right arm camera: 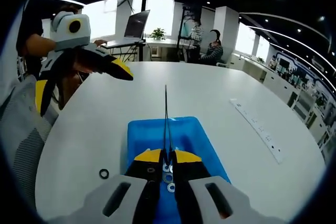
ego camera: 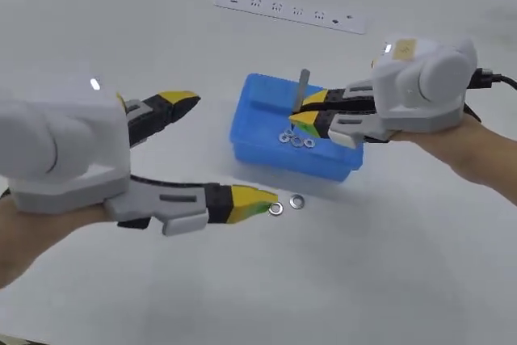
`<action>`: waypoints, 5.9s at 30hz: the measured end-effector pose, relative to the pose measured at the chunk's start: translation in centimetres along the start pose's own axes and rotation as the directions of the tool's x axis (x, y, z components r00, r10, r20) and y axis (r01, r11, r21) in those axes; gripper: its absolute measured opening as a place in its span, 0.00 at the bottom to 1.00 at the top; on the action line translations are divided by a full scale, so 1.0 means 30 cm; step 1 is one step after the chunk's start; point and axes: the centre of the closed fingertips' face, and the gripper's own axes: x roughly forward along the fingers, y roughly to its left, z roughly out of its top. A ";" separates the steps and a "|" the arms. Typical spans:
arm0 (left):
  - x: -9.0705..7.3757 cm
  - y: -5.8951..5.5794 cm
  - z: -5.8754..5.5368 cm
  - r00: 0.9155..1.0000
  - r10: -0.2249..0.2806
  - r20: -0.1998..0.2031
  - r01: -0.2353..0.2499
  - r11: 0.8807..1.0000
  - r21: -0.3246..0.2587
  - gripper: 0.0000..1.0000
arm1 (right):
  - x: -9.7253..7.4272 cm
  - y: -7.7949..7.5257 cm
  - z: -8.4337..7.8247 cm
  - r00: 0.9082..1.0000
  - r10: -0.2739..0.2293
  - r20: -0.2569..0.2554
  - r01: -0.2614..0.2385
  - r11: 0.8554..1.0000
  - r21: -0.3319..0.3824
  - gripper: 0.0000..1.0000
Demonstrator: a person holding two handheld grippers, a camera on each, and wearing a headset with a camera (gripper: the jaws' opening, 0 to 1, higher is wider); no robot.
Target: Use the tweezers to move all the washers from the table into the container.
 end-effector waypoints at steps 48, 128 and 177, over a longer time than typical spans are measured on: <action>0.218 -0.099 0.180 0.923 -0.383 -0.040 0.382 0.899 0.212 0.06 | -0.053 0.063 0.033 0.997 0.075 0.010 -0.074 0.995 -0.072 0.08; 0.063 -0.220 -0.053 0.943 -0.326 -0.071 0.333 0.904 0.269 0.05 | -0.361 0.425 -0.235 0.986 -0.164 -0.007 0.162 0.972 0.168 1.00; 0.067 -0.229 -0.089 0.879 -0.424 -0.218 0.463 0.868 0.177 0.05 | -0.011 0.387 -0.086 0.978 0.204 0.036 -0.207 0.972 0.111 0.19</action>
